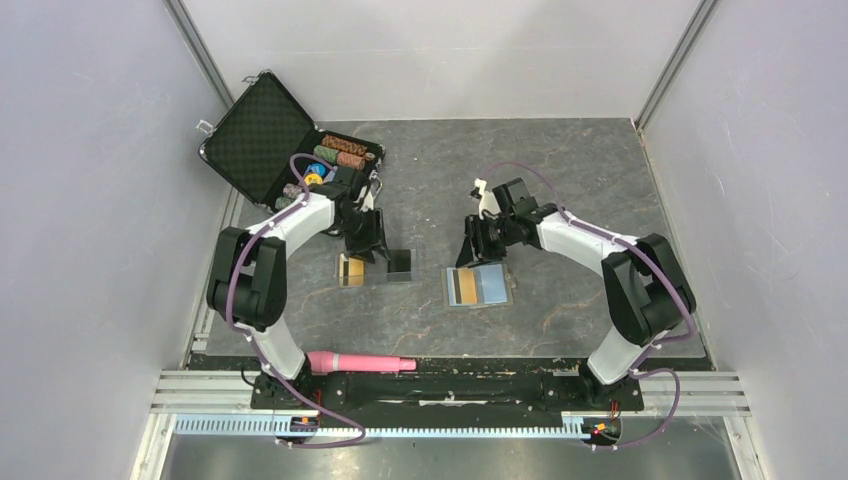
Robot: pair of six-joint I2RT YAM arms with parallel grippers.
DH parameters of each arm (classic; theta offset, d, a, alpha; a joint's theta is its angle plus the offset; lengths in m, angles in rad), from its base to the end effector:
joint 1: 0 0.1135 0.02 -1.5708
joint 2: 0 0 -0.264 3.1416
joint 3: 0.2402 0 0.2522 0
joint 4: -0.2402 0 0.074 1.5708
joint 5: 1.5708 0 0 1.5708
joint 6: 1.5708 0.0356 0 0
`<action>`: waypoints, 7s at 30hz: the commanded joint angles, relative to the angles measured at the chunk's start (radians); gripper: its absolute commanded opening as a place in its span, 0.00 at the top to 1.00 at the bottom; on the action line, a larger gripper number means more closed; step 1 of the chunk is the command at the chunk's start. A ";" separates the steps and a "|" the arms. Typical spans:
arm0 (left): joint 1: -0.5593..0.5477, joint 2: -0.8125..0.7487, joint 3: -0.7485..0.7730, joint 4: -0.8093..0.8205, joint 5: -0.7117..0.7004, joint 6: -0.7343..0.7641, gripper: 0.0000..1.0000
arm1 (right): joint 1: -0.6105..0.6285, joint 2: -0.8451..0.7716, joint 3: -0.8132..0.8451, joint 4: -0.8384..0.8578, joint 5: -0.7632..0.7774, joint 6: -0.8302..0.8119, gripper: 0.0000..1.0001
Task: Put the credit cards into the card holder
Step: Pick up the credit card from the storage box, then insert the credit card into the card holder.
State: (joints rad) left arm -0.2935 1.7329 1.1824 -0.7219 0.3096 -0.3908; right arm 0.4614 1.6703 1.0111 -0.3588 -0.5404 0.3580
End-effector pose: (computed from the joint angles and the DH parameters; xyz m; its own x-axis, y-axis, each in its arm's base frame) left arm 0.3170 -0.1072 0.1939 -0.9836 -0.0817 -0.1609 -0.0145 0.9244 -0.3813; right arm 0.2887 0.1640 0.1846 -0.9323 -0.1279 -0.3384 -0.3171 0.7393 0.5941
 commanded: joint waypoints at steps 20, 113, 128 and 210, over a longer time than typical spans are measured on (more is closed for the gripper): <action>-0.093 0.139 -0.044 0.145 -0.006 -0.011 0.73 | 0.187 0.308 0.312 0.139 -0.157 0.167 0.61; -0.224 -0.205 0.047 0.045 -0.166 -0.016 0.98 | 0.131 0.132 0.216 0.128 -0.076 0.091 0.47; -0.225 -0.349 -0.189 0.683 0.301 -0.272 0.98 | -0.149 -0.099 -0.077 0.054 -0.047 -0.022 0.26; -0.386 0.204 -0.103 0.611 0.424 -0.178 0.98 | -0.208 -0.127 -0.465 0.192 -0.155 0.067 0.68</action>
State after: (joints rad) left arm -0.6720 1.9072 1.0592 -0.1497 0.6926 -0.5858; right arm 0.2470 1.5330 0.5457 -0.1734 -0.7536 0.4522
